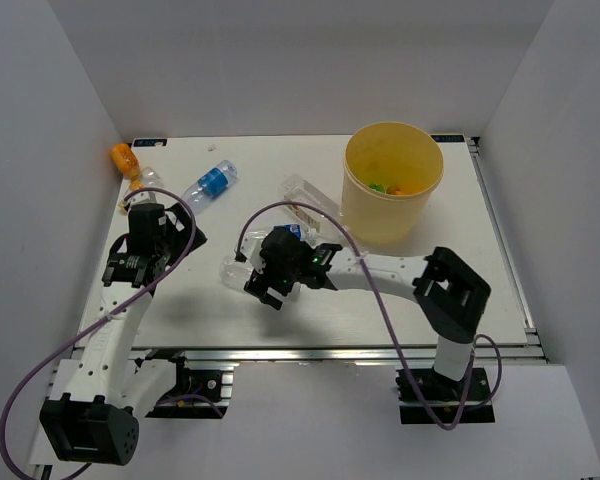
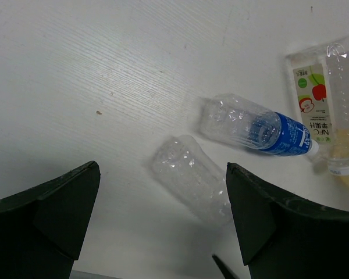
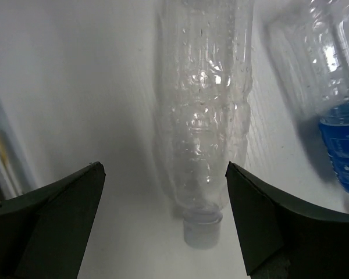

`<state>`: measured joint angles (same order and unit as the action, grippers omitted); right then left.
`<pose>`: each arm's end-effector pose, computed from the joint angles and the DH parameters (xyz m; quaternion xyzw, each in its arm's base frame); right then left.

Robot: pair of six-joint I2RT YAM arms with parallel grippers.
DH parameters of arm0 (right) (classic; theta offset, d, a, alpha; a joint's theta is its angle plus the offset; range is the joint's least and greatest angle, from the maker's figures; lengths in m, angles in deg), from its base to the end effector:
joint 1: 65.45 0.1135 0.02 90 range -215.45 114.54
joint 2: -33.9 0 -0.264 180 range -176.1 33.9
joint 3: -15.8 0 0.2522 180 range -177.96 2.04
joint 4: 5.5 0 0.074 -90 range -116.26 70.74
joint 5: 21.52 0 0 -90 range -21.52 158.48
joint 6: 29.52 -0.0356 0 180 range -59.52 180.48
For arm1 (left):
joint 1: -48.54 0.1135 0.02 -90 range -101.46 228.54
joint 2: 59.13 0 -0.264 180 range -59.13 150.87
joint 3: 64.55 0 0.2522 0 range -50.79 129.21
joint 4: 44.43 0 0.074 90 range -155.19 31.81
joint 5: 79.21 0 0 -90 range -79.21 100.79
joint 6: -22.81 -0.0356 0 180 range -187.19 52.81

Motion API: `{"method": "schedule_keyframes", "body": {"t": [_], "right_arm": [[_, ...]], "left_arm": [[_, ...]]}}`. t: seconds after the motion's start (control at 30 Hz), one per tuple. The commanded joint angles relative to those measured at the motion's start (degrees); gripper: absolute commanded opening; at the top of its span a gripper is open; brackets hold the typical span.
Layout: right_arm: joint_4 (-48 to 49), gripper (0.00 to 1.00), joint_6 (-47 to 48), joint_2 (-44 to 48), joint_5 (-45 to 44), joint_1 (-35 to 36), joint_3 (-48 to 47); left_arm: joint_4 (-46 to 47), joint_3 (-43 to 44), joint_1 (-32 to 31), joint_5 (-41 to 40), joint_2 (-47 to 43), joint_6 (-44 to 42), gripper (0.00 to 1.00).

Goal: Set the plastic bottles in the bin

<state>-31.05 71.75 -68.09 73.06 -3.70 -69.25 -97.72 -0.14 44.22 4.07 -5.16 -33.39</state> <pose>0.1853 0.3509 0.2243 -0.5571 0.7255 0.2047 0.3485 0.1927 -0.0104 0.2983 -0.2555 0.8789 -0.0796 0.3949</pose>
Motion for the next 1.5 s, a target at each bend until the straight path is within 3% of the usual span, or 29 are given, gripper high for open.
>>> {"method": "schedule_keyframes", "body": {"t": [0.0, 0.23, 0.3, 0.43, 0.47, 0.57, 0.73, 0.87, 0.97, 1.0, 1.1, 1.23, 1.47], "right_arm": [[6.94, 0.89, -0.63, -5.12, -8.34, 0.03, -1.67], [18.37, 0.89, -1.86, -7.96, -11.87, 1.78, 2.9], [20.93, 0.8, -2.13, -5.77, -10.13, 1.96, 4.65], [21.99, 0.45, -3.35, -0.15, -8.1, 2.05, 5.63], [21.38, 0.4, -3.71, 3.35, -7.92, 1.96, 5.46], [20.76, 0.36, -4.67, 11.95, -11.42, 0.74, 5.9], [14.79, 0.35, -7.92, 22.35, -14.33, -10.76, 1.08], [14.25, 0.36, -8.63, 28.24, -22.65, -22.89, -0.78], [7.86, 0.42, -10.38, 27.29, -22.95, -31.68, -4.55], [4.27, 0.6, -10.91, 26.16, -21.9, -35.87, -5.43], [-0.32, 0.89, -11.63, 24.22, -18.3, -41.43, -8.95], [-5.78, 0.89, -4.33, 23.33, -16.53, -42.16, -13.87], [-8.07, 0.89, -6.78, 25.35, -29.7, -43.21, -16.52]], "left_arm": [[-1.86, 2.43, -0.17, -1.28, -1.77, -0.93, 0.98], [-3.8, 2.96, -0.25, -0.84, -2.21, -1.28, 0.98], [-3.1, 2.96, -0.25, 0.21, -2.03, -0.76, 0.98], [-2.31, 3.57, -0.25, 1.18, -1.15, -0.14, 0.98], [-2.57, 3.84, -0.25, 1.18, -0.89, -0.31, 0.98], [-3.36, 4.89, -0.17, 0.05, -0.98, -0.49, 0.98], [-2.93, 6.3, -0.17, -1.72, -0.8, 1.26, 0.98], [0.14, 6.39, -0.25, 3.98, 0.51, 1.44, 0.98], [3.57, 6.04, -0.34, 6.63, 1.57, 2.14, 0.98], [4.36, 6.12, -0.43, 6.63, 2.88, 2.49, 0.98], [4.81, 7.35, -0.78, 7.96, 5.6, 2.93, 0.98], [3.42, 9.11, -3.14, 7.51, 13.23, 9.59, 0.98], [-4.42, 13.59, -13.77, -4.69, 22.12, 28.22, 0.98]]}}
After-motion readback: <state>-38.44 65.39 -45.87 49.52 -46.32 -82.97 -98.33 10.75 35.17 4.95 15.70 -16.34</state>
